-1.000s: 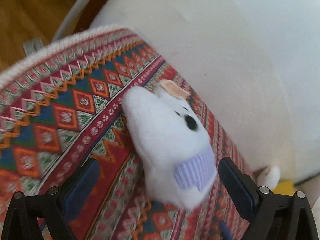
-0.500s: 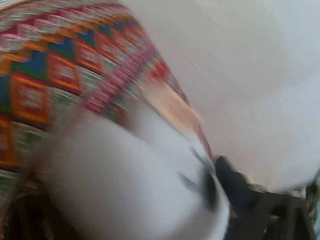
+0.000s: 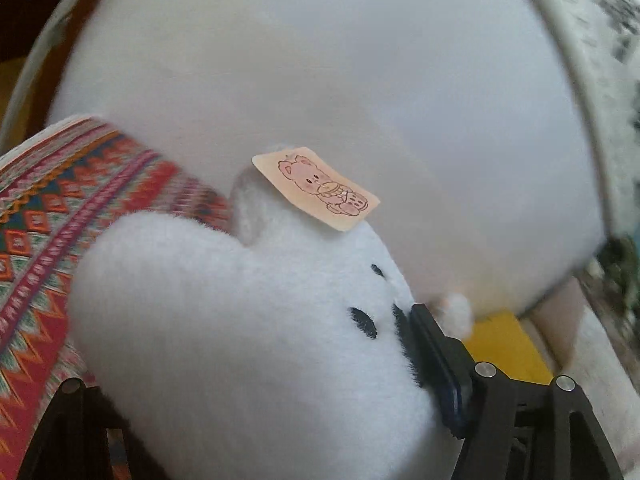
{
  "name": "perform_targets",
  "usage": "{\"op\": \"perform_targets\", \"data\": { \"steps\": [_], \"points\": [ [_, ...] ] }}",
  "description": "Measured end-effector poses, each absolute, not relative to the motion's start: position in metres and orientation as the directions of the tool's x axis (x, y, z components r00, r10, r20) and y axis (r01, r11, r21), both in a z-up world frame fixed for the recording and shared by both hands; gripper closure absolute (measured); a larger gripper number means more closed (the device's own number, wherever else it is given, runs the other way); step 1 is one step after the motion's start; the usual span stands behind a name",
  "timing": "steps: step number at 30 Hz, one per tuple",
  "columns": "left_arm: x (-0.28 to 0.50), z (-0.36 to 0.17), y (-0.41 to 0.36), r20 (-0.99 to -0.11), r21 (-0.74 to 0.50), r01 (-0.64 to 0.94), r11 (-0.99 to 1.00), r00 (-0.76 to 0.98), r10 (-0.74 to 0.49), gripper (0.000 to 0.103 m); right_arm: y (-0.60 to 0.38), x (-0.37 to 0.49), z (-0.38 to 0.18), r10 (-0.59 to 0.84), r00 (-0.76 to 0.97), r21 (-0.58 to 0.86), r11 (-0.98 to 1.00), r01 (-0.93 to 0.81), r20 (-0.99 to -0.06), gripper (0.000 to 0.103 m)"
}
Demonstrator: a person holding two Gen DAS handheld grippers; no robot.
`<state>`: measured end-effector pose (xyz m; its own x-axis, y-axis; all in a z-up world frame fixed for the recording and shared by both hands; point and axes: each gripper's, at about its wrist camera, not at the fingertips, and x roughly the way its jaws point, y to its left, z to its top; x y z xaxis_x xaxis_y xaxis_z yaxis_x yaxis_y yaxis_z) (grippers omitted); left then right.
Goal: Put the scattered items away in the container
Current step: 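Grasp the white plush toy with the checked bib using both tools, then lower the plush toy into the pink box and open both tools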
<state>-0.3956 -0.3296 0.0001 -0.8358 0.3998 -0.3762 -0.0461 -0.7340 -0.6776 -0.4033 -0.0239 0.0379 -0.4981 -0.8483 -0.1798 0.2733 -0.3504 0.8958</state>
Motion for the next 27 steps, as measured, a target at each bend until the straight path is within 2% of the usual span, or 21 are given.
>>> {"op": "perform_targets", "data": {
  "steps": [5,13,20,27],
  "points": [
    [-0.346,0.050,-0.255,-0.335,-0.638,-0.173,-0.750,-0.815,0.473,0.028,0.079,-0.301,0.095,-0.790,-0.601,0.883,-0.362,0.300,-0.120,0.045],
    [-0.288,0.091,-0.081,-0.318,-0.582,-0.402,-0.707,-0.688,0.653,0.028,0.278,-0.160,0.133,-0.602,-0.795,0.861,-0.441,0.255,-0.073,0.045],
    [-0.291,0.076,0.055,-0.377,-0.567,-0.504,-0.651,-0.544,0.750,0.028,0.438,-0.107,0.106,-0.416,-0.904,0.873,-0.471,0.122,-0.098,0.045],
    [-0.325,0.031,0.137,-0.470,-0.552,-0.509,-0.661,-0.465,0.750,0.027,0.509,-0.119,0.054,-0.334,-0.931,0.903,-0.429,0.012,-0.146,0.045]
  ]
}}
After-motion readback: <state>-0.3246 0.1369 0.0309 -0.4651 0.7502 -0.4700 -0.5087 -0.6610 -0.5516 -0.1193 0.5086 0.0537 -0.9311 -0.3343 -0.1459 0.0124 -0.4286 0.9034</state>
